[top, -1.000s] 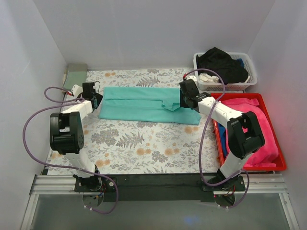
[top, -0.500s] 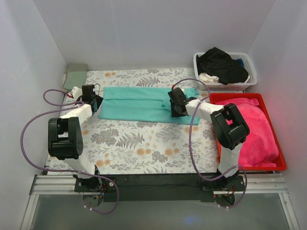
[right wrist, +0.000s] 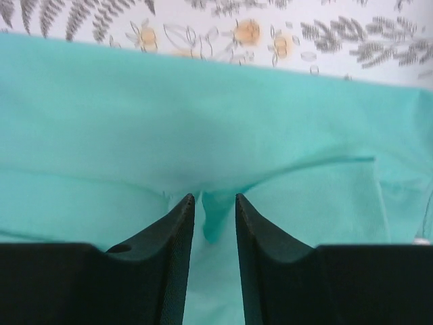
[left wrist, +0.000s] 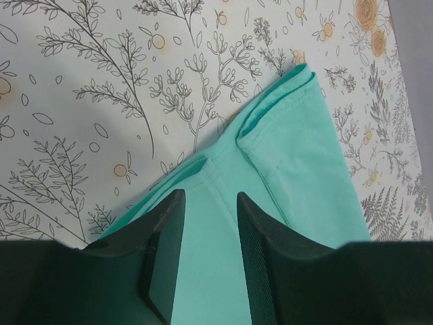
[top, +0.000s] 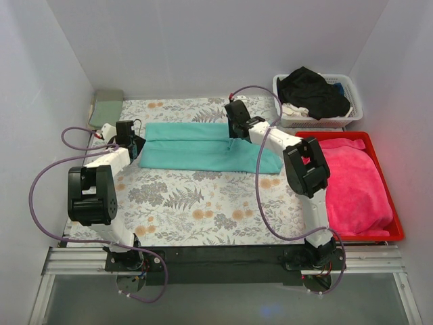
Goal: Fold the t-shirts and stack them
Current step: Fold the other side of the tshirt into a rectangle, then rotate the tshirt 90 degrees
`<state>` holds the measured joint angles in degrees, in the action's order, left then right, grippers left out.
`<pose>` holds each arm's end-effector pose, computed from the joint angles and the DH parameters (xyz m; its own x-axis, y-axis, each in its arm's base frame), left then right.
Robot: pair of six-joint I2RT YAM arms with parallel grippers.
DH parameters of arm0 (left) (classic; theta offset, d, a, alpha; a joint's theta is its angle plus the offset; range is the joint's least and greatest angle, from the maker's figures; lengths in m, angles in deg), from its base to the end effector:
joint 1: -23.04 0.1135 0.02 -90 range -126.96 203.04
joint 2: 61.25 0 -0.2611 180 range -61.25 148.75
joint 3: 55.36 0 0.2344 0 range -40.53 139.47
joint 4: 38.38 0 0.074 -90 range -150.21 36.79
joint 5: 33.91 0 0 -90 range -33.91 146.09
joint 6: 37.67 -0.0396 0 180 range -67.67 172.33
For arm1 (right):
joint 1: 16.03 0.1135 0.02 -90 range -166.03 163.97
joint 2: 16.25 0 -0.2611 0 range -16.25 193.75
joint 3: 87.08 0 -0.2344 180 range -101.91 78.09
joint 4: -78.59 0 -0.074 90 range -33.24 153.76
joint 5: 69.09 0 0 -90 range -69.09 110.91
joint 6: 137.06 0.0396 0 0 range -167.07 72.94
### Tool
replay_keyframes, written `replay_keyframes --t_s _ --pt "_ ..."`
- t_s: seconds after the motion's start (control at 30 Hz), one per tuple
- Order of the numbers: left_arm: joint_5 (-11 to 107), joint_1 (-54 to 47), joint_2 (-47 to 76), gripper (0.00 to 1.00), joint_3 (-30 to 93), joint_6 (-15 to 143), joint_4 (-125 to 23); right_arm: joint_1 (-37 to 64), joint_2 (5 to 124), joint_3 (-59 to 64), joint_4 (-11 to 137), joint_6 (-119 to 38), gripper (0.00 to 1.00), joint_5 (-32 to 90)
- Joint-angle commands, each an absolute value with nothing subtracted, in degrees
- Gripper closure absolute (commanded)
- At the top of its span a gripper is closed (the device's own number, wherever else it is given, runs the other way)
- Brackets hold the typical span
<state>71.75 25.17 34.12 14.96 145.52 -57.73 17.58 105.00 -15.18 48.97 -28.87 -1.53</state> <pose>0.3363 0.0232 0.1958 0.2671 -0.9521 -0.1488 -0.6854 -0.0791 -0.7239 0.3955 0.2447 0.2083 -0.6241 -0.0684 -0.7783 -0.0878 0.9960 -0.0171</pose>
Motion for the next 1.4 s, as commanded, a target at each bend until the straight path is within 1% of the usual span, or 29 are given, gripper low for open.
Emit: replay_keyframes --t_s 0.0,0.1,0.27,0.4,0.5,0.67,0.7,0.8,0.87,1.0,1.17,1.27,1.37 --pt "72.6 25.1 31.5 0.65 14.2 144.6 -58.4 17.1 109.4 -22.4 49.3 -32.5 0.63 -3.4" --pt "72.7 25.1 31.0 0.65 13.9 144.4 -58.7 17.2 110.8 -25.4 47.1 -32.4 0.65 -1.6" --pt "73.7 25.0 29.2 0.65 13.0 144.6 -58.8 20.1 102.9 -16.5 49.5 -31.2 0.65 1.1" --pt "74.5 25.1 27.0 0.65 11.3 145.7 -58.2 25.5 100.2 -15.7 50.7 -34.0 0.62 0.5" --pt "75.3 25.1 24.7 0.65 9.4 146.4 -57.7 29.9 102.4 -18.7 49.6 -35.7 0.61 3.1" --pt "77.4 25.1 22.2 0.65 8.5 149.2 -59.5 35.7 111.9 -32.1 45.6 -37.7 0.60 7.9" --pt "77.5 25.1 22.9 0.65 9.7 149.1 -60.4 36.1 114.7 -35.9 45.1 -38.1 0.59 10.3" --pt "78.3 25.0 25.5 0.65 12.5 148.8 -63.4 36.6 119.4 -39.8 44.9 -37.7 0.59 15.4" --pt "78.1 25.1 26.8 0.65 14.6 148.5 -66.0 36.6 121.6 -42.7 44.8 -37.3 0.58 16.2" --pt "76.7 25.1 27.5 0.65 15.1 148.6 -66.9 36.7 125.4 -45.5 44.8 -37.3 0.57 20.5" --pt "76.0 25.3 27.5 0.64 15.5 148.2 -66.9 37.1 127.5 -44.3 44.9 -36.5 0.57 23.3" --pt "76.4 25.4 27.6 0.64 15.7 147.9 -66.9 37.7 126.8 -40.9 44.9 -36.1 0.59 24.4" --pt "76.0 25.4 28.5 0.64 17.0 147.7 -67.0 39.3 124.0 -34.3 44.9 -36.0 0.60 25.8"
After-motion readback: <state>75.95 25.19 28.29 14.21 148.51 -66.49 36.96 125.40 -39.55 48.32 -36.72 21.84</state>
